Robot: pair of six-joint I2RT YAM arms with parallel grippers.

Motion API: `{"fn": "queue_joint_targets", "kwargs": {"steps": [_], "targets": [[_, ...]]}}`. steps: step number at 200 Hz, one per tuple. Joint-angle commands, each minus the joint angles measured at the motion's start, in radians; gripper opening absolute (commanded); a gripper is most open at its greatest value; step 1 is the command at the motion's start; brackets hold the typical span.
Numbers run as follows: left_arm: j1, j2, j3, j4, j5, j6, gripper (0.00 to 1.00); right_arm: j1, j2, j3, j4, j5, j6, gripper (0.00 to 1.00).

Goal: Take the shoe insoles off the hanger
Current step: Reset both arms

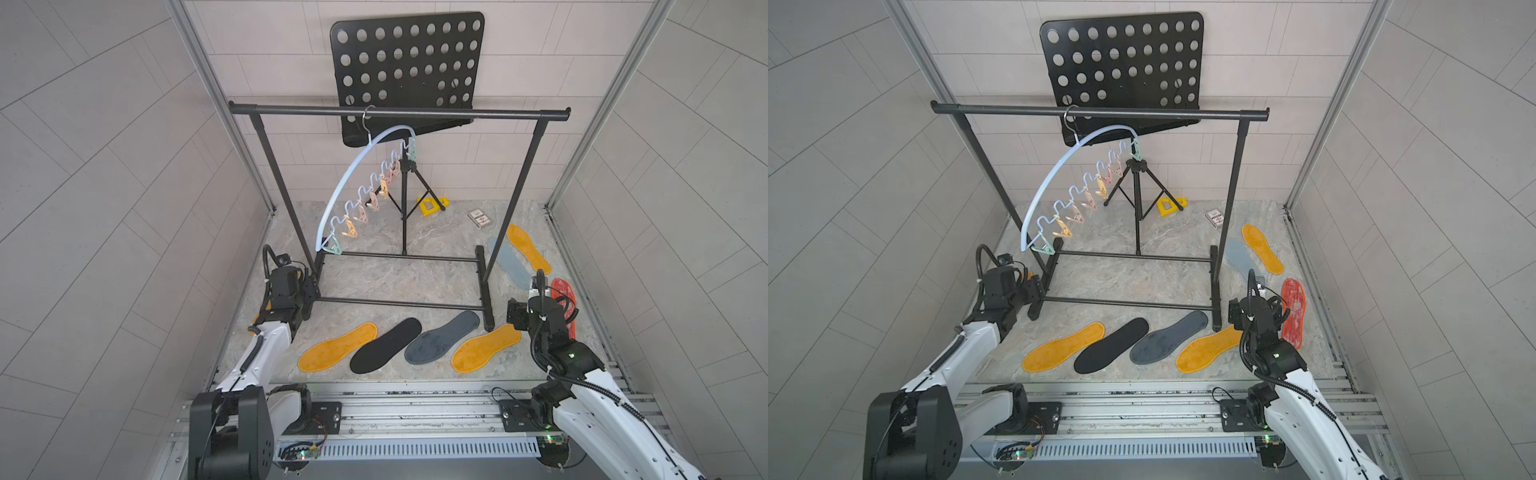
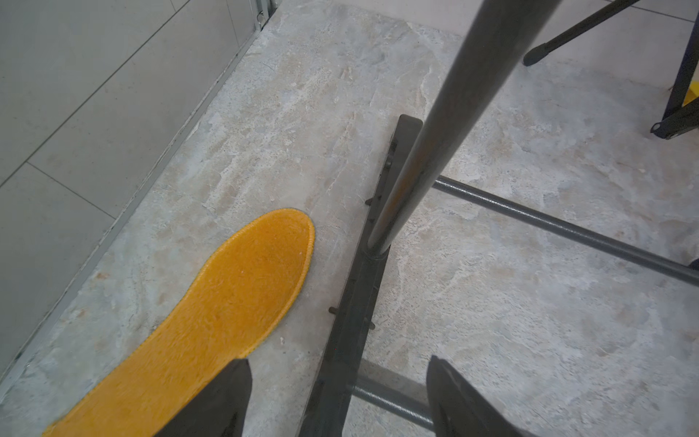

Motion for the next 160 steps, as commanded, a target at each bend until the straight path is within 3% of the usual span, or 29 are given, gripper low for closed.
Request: {"fn": "queue_joint_targets", "kwargs": {"steps": [1,21,41,71,104,133,146,160], "targets": [[0.000,0.025,-0.083,0.371,0.045,0.069,0.80,-0.069,0.019,-0.058,0.230,0.023,-0.043,0.92],[-0.001,0.105,-0.142,0.586,0.045,0.059,0.80,-0.142,0.081,-0.121,0.394,-0.042,-0.060,0.91],[-0.001,0.207,-0.138,0.661,0.042,0.057,0.80,-0.187,0.200,-0.169,0.602,-0.072,-0.061,0.92],[-0.002,0.325,-0.147,0.779,0.058,0.059,0.79,-0.214,0.438,-0.138,0.857,-0.127,-0.082,0.92],[-0.055,0.414,-0.147,0.866,0.047,0.119,0.79,-0.218,0.681,-0.025,0.970,-0.160,-0.105,0.92],[-0.077,0.402,-0.130,0.810,0.025,0.140,0.80,-0.229,0.873,-0.012,1.160,-0.221,-0.138,0.92],[-0.077,0.406,-0.103,0.761,0.024,0.144,0.85,-0.233,0.953,-0.010,1.257,-0.227,-0.135,0.94],[-0.080,0.426,-0.027,0.643,0.010,0.138,0.87,-0.234,0.935,0.049,1.114,-0.235,-0.135,0.98]]}}
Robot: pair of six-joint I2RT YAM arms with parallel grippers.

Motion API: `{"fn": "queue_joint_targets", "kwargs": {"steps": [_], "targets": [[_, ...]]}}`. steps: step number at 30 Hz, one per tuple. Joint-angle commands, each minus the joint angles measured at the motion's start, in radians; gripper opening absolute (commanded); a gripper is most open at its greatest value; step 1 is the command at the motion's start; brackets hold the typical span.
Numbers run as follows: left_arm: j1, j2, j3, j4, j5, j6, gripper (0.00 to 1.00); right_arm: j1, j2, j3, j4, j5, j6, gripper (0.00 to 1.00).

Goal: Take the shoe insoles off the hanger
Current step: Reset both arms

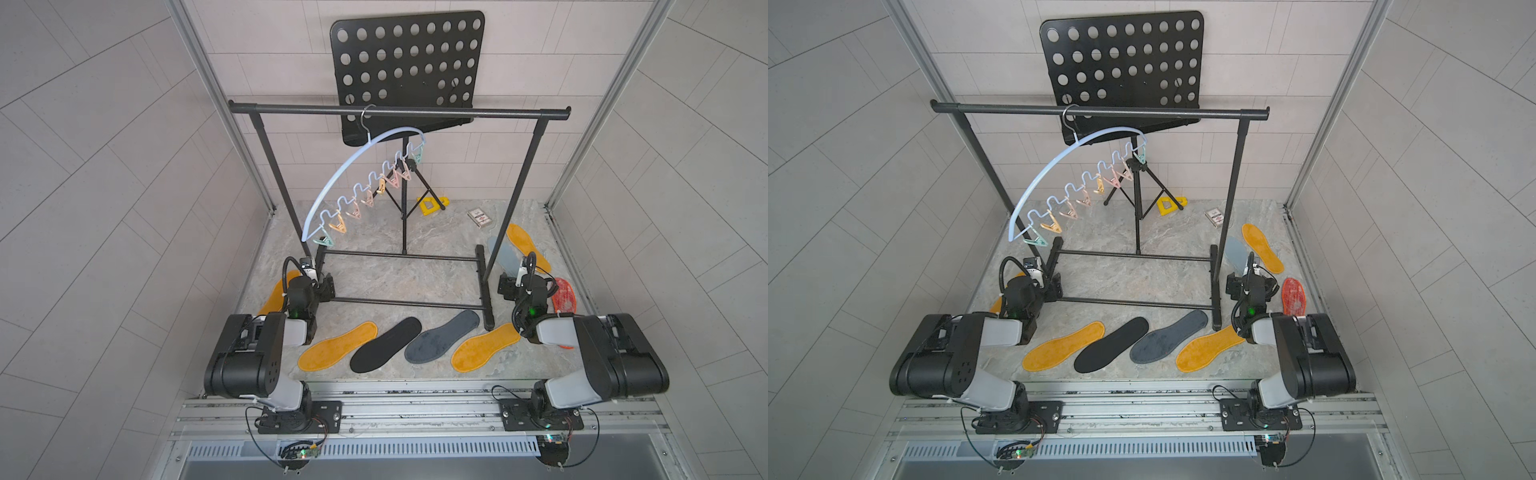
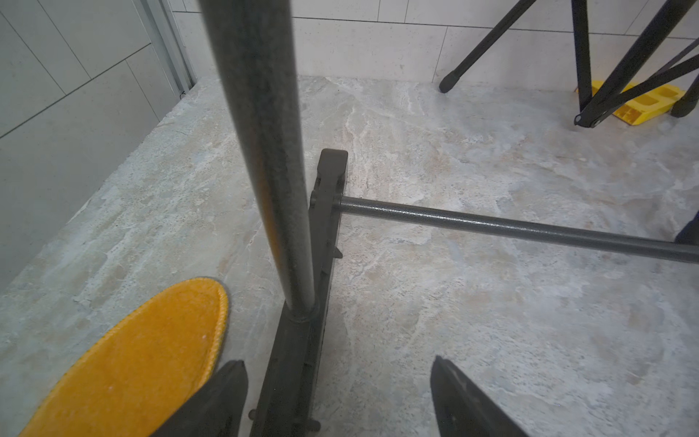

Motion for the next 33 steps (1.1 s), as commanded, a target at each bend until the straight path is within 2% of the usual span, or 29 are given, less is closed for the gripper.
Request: {"fn": "queue_joint_targets", "kwargs": {"steps": [1,2,4,6,11,33], "targets": [[-0.003,0.022,0.104,-0.102,-0.032,0.017,0.88,-0.008,0.005,0.055,0.005,-0.033,-0.027,0.98],[-0.013,0.031,0.120,-0.129,-0.059,0.020,0.95,-0.008,-0.002,0.062,-0.026,-0.034,-0.032,0.99],[-0.013,0.035,0.117,-0.115,-0.060,0.016,0.97,-0.008,0.022,0.042,0.054,-0.035,-0.028,0.99],[-0.012,0.028,0.116,-0.122,-0.062,0.020,1.00,-0.008,-0.001,0.062,-0.026,-0.037,-0.033,0.99],[-0.017,0.015,0.106,-0.114,-0.062,0.022,1.00,-0.008,0.006,0.047,0.018,-0.044,-0.036,1.00],[-0.020,0.025,0.116,-0.124,-0.074,0.024,1.00,-0.008,0.004,0.049,0.008,-0.045,-0.038,1.00]]}}
